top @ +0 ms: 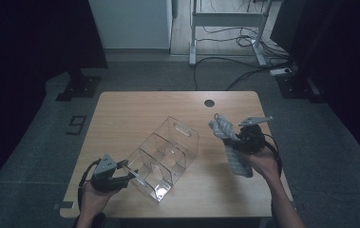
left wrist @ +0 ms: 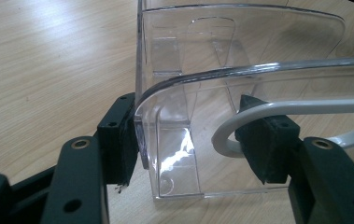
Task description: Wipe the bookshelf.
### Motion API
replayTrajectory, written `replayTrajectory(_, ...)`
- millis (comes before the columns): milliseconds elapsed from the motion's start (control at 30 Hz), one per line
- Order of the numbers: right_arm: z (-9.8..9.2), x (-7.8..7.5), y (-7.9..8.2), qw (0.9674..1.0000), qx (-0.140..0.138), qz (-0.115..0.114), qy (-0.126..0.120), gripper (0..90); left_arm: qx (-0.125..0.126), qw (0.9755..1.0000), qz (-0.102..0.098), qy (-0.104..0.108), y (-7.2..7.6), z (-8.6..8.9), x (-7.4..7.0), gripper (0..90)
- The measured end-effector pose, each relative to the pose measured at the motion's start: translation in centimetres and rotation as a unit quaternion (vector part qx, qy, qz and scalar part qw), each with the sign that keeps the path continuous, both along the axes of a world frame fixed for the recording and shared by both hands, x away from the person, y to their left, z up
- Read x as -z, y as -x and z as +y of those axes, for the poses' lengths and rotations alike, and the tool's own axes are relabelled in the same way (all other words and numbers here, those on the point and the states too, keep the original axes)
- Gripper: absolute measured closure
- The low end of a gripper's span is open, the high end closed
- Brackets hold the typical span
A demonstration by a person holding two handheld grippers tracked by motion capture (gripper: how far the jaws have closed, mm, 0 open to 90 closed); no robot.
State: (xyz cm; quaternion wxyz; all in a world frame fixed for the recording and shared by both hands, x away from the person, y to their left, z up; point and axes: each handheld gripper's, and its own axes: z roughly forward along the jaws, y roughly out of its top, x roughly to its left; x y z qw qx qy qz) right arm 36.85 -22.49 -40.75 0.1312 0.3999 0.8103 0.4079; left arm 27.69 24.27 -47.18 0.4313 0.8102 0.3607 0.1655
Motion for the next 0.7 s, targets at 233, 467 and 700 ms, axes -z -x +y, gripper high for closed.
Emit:
replayTrajectory(233, 1.7, -1.4, -0.6, 0.9998, -0.014, -0.011, 0.005, 66.6, 0.006, 1.0000, 0.000, 0.000, 0.1, -0.2, 0.0, 41.6)
replayTrajectory(467, 4.0, -2.8, -1.7, 0.9994, -0.030, -0.017, 0.011, 66.6, 0.016, 0.9999, 0.001, -0.001, 0.1, -0.4, 0.0, 41.6)
replayTrajectory(700, 6.3, -3.4, -2.9, 0.9990, -0.040, -0.015, 0.014, 66.6, 0.024, 0.9997, 0.001, -0.003, 0.2, -0.6, -0.1, 41.7)
